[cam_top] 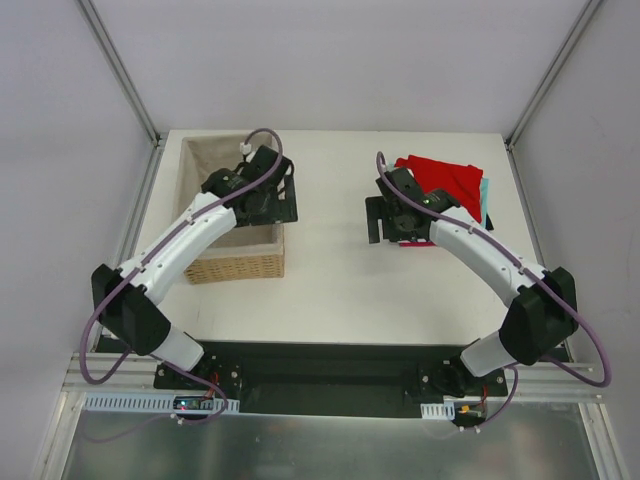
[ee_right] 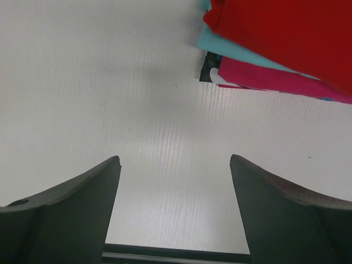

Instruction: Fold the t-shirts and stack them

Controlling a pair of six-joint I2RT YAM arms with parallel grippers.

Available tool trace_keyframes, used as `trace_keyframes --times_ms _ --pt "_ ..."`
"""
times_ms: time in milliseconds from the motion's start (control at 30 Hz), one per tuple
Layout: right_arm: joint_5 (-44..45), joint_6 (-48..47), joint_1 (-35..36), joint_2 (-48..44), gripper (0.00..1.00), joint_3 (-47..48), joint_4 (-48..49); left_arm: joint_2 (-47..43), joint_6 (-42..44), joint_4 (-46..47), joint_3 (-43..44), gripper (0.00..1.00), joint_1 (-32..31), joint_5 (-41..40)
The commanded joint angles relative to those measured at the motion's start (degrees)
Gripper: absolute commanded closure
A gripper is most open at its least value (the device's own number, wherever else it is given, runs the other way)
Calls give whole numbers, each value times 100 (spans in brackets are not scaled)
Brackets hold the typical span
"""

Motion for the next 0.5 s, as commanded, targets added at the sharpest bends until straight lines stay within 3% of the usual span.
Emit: trace_keyframes --times_ms 0,33,67,100,233,467 --pt "467 94 55 -276 15 598 -356 -480 416 -499 1123 1 -19 -141" --pt "598 138 72 -294 18 696 -444 -472 530 -561 1266 1 -19 -105" --pt "652 129 72 -303 12 801 -523 -463 592 -596 1371 1 -19 -53" --pt "722 121 72 -320 0 1037 -689 -463 627 -684 1547 1 -19 -61" --pt "1248 147 98 -513 3 1452 -1060 -656 531 -825 1592 1 -19 -219" --pt "1399 -29 98 -1312 3 1137 -815 -1455 434 -606 855 1 -28 -676"
